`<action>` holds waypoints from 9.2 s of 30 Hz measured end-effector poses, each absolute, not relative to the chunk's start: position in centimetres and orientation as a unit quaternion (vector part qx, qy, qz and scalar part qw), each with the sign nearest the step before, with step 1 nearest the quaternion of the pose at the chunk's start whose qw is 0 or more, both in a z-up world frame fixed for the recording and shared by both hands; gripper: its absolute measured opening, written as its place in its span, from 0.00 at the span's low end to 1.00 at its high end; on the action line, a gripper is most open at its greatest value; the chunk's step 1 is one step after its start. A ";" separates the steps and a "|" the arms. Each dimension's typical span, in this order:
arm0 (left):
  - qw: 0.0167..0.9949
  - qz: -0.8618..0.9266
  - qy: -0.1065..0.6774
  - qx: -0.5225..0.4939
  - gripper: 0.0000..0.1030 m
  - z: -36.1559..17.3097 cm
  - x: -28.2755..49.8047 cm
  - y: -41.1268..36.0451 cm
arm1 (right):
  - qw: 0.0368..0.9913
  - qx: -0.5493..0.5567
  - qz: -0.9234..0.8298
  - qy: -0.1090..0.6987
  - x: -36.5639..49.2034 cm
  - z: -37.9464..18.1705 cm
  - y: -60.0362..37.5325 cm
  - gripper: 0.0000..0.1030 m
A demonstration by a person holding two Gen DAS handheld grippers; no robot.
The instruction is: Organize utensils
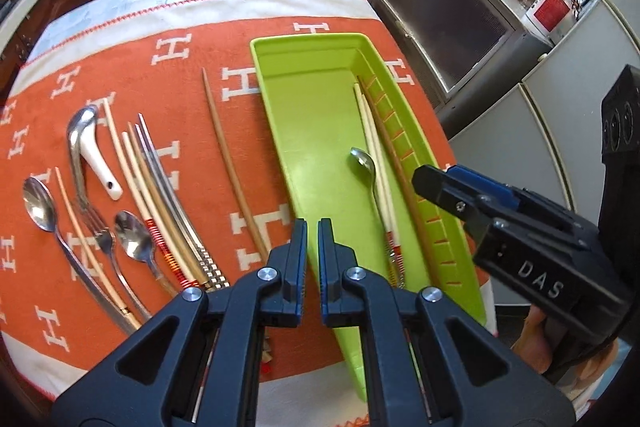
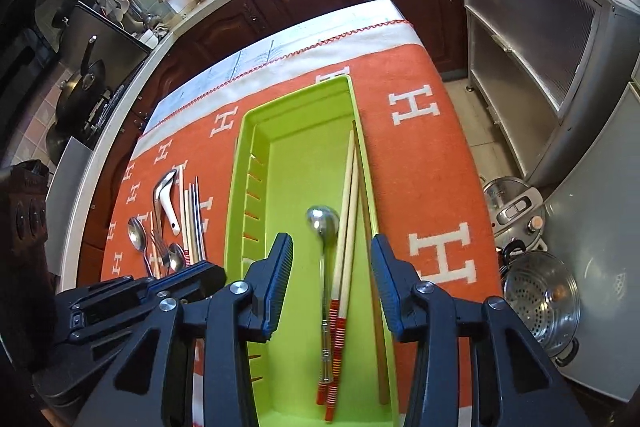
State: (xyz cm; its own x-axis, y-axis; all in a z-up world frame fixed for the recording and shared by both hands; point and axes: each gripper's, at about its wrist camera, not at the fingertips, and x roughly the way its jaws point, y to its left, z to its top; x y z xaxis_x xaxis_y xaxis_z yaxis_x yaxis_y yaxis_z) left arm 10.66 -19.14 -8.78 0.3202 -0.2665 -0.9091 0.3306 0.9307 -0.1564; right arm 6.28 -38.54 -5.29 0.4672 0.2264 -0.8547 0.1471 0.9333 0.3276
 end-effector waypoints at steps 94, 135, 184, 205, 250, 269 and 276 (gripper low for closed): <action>0.888 -0.127 0.440 -0.043 0.45 -15.7 18.3 8.8 | 0.744 0.071 0.279 0.603 10.0 -11.9 -6.8 0.10; 0.864 -0.128 0.473 -0.113 0.04 -14.4 16.7 11.3 | 0.777 0.190 0.221 0.558 23.0 -13.2 -7.6 0.10; 0.803 -0.266 0.532 0.026 0.04 -8.1 17.3 -19.9 | 0.869 0.216 0.087 0.437 3.9 -6.6 -38.1 0.25; 0.844 -0.177 0.505 0.034 0.26 -6.0 10.1 -7.1 | 0.873 0.181 0.119 0.438 4.4 -5.0 -32.0 0.29; 0.819 -0.004 0.573 0.019 0.16 -14.4 11.0 1.6 | 0.750 0.091 0.013 0.655 19.1 -10.2 -19.4 0.24; 0.824 -0.027 0.565 0.004 0.04 -14.1 9.9 2.4 | 0.756 0.061 0.017 0.651 18.5 -12.6 -17.7 0.06; 0.838 -0.044 0.543 -0.028 0.04 -10.8 9.5 2.7 | 0.778 0.121 0.051 0.615 15.0 -9.7 -20.1 0.06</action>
State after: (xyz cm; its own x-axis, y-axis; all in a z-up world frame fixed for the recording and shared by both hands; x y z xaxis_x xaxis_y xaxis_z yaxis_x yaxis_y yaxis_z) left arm 9.49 2.70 -10.85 0.4064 -0.1037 -0.9078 0.0438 0.9946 -0.0940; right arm 15.02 -20.06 -9.67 0.2388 0.2282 -0.9439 0.0690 0.9655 0.2509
